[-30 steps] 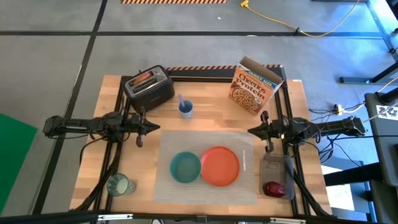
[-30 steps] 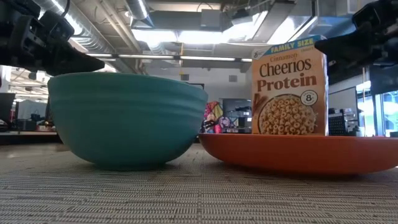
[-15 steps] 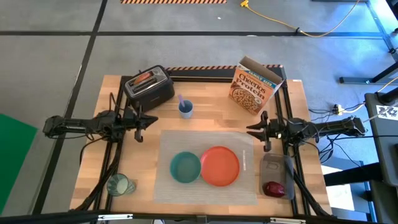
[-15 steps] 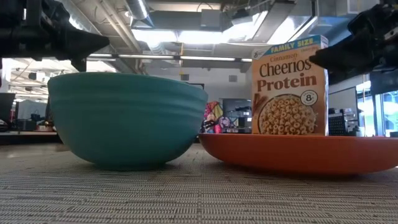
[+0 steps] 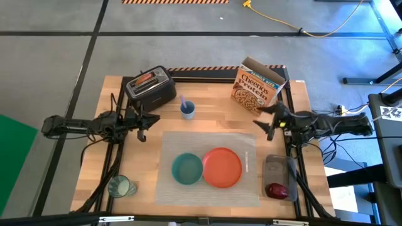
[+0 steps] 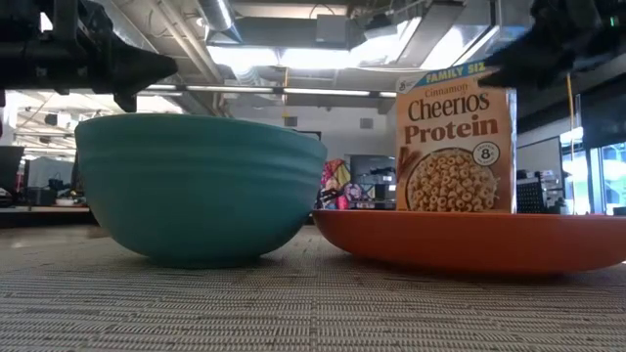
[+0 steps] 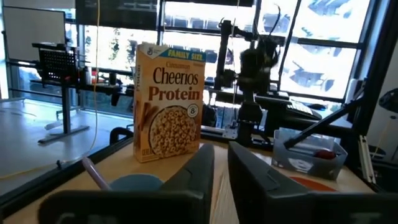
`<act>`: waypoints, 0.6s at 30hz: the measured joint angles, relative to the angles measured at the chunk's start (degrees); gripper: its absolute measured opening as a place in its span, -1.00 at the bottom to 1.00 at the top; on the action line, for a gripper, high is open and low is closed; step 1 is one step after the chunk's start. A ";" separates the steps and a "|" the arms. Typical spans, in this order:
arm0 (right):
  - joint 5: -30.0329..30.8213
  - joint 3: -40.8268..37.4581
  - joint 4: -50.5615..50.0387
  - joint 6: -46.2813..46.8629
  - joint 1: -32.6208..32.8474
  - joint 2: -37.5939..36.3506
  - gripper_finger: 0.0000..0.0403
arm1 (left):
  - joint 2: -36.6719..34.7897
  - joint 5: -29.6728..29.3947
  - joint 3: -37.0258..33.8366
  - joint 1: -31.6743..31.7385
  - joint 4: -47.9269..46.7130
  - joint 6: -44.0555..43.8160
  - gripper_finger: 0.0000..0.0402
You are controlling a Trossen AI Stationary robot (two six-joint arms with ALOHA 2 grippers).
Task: Arrange a breakfast setting
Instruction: Pour the cereal from the cereal box into the green bowl
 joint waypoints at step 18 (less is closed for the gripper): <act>16.88 38.44 -33.91 3.29 -0.02 15.36 0.35 | 2.73 -3.63 6.41 -4.35 -4.70 11.67 -0.38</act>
